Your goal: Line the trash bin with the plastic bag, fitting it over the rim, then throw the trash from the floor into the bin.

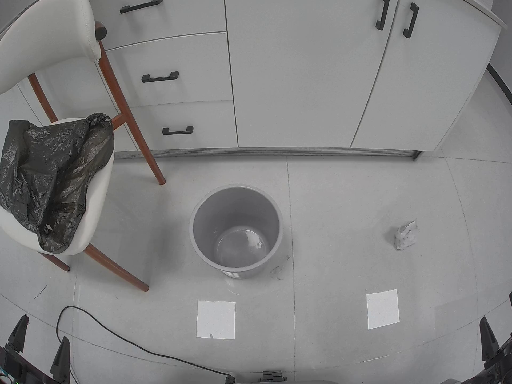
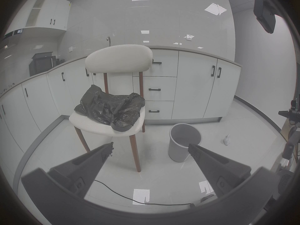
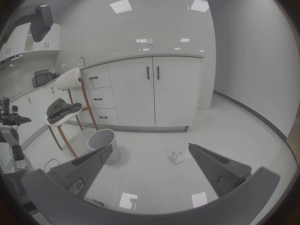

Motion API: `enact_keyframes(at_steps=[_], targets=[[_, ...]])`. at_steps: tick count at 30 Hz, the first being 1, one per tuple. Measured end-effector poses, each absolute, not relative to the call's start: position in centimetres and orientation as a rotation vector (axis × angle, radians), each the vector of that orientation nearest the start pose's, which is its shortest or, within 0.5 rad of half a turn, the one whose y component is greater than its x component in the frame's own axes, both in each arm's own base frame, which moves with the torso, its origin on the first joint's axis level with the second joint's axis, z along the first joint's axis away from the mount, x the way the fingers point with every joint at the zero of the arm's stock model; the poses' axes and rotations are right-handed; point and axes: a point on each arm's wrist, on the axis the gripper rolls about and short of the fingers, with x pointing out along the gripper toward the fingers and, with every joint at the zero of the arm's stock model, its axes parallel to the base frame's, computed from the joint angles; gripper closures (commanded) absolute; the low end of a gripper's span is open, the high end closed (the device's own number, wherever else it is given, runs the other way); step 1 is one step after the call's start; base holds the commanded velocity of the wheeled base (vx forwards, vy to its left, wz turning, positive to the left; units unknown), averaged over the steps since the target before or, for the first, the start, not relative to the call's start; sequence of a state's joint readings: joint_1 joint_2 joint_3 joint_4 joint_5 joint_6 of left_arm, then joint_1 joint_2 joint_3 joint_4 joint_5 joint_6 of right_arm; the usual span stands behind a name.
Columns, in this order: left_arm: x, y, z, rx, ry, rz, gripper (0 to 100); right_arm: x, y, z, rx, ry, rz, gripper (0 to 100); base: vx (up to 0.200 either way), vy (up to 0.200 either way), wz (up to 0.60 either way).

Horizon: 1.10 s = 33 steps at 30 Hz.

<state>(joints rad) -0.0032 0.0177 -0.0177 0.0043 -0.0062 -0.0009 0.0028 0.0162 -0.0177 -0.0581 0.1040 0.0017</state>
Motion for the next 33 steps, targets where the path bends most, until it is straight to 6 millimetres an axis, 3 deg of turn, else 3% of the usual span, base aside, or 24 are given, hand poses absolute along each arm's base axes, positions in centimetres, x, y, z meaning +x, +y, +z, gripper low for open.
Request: enact_keyframes(at_steps=[19,22,28,33], targets=[[-2.3,0.0,8.1,0.003,-0.001,-0.007,0,-2.4,0.2,9.1,-0.048,-0.067,0.123,0,0.0,0.0,0.0],[-2.3,0.0,8.1,0.003,-0.004,-0.005,0,-2.7,0.2,11.0,-0.009,-0.102,0.125,0,0.0,0.0,0.0],[-2.3,0.0,8.1,-0.005,-0.003,-0.004,0,-3.3,0.2,18.3,0.056,-0.173,0.135,0,0.0,0.0,0.0],[-2.3,0.0,8.1,-0.017,-0.001,-0.008,0,-2.5,0.2,22.8,0.051,-0.142,0.137,0,0.0,0.0,0.0]])
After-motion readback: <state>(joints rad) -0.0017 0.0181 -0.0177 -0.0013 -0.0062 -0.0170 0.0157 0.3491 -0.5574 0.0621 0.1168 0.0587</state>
